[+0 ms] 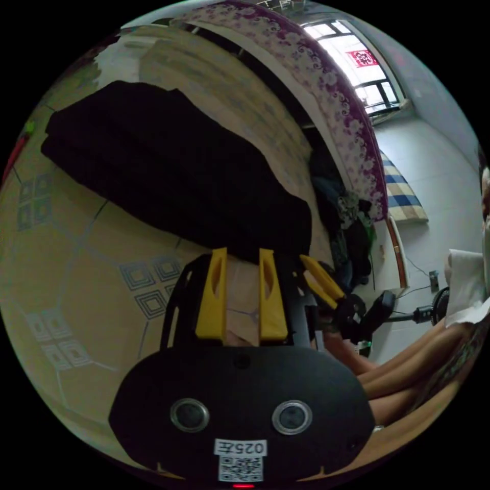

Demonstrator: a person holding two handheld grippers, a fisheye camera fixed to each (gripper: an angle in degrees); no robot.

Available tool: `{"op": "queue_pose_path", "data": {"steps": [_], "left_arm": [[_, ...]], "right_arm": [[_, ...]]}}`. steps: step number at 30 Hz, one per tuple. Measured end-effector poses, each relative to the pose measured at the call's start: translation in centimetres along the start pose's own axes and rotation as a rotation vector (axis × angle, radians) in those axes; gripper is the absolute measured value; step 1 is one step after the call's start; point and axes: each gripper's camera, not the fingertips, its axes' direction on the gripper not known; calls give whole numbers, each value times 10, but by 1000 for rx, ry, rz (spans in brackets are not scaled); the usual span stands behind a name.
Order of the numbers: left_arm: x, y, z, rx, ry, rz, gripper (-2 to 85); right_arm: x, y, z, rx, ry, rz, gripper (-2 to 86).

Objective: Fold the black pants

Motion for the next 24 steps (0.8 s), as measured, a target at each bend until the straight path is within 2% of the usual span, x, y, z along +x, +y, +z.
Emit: {"op": "queue_pose_path", "data": {"steps": [3,6,11,13,18,21,23,24], "left_arm": [[4,-23,-31,-22,39,-11,62],[10,-46,-67,-23,20,-10,64],[18,-81,-148,38,95,-103,59],[19,-91,-177,69,102,-112,56],[4,-114,-238,45,166,-220,45],[-1,-120,-270,18,205,-263,42],[0,-127,-295,6,218,-270,40],[0,-129,-300,3,226,-276,40]], "right_arm": [[-42,16,23,-87,53,-95,115],[-77,30,37,-88,136,-223,123],[-125,57,53,-129,316,-401,121],[-136,68,54,-121,373,-420,113],[-156,87,62,-118,350,-375,102],[-195,100,88,-121,453,-491,79],[-220,114,103,-51,605,-573,47],[-221,116,102,-37,613,-566,45]]}}
